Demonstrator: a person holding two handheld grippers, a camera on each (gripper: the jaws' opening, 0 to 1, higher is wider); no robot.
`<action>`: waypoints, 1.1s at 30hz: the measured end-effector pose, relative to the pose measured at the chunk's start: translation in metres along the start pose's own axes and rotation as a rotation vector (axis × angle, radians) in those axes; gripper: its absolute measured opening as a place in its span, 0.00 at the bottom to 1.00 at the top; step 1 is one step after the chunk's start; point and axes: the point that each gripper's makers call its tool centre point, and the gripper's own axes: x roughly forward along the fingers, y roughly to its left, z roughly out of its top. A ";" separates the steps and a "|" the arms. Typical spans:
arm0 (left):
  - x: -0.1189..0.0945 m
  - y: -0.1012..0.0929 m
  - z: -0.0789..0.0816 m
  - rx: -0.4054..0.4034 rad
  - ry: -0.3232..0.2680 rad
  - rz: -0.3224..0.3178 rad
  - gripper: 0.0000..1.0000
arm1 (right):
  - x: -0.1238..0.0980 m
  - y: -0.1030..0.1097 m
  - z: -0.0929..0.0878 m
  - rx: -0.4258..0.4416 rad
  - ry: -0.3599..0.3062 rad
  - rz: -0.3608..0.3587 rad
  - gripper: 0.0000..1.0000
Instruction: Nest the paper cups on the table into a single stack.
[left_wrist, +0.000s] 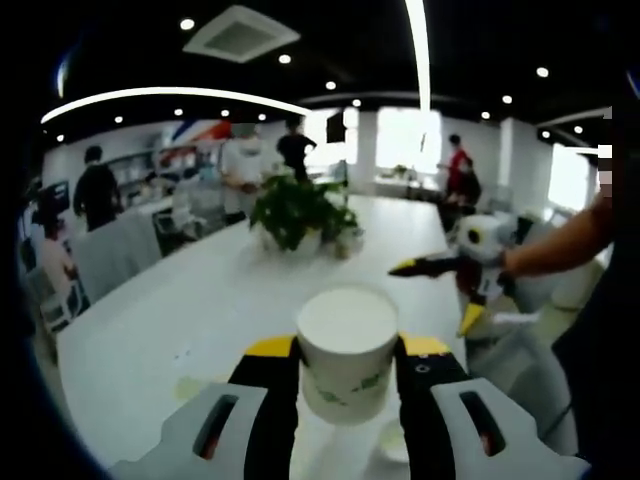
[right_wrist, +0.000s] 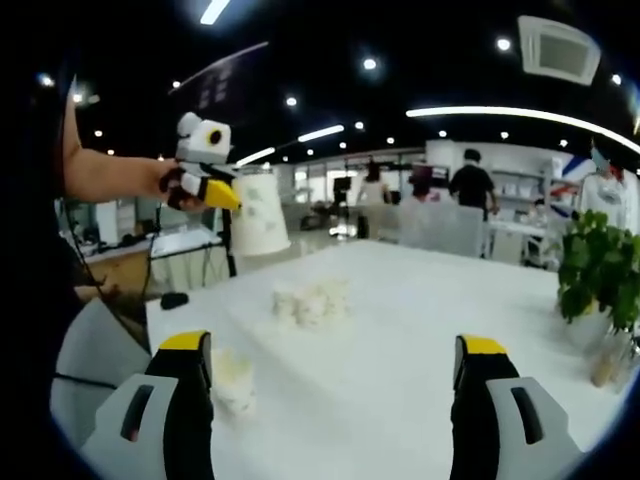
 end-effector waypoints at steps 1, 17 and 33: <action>0.000 -0.001 0.000 0.000 0.000 0.000 0.36 | 0.000 0.000 0.001 -0.001 0.000 0.000 0.99; -0.006 -0.024 0.002 0.012 -0.007 -0.014 0.36 | 0.004 0.009 0.001 -0.013 0.011 0.030 0.97; -0.013 -0.040 0.006 0.038 -0.032 -0.026 0.36 | 0.005 0.012 0.010 -0.023 0.003 0.044 0.94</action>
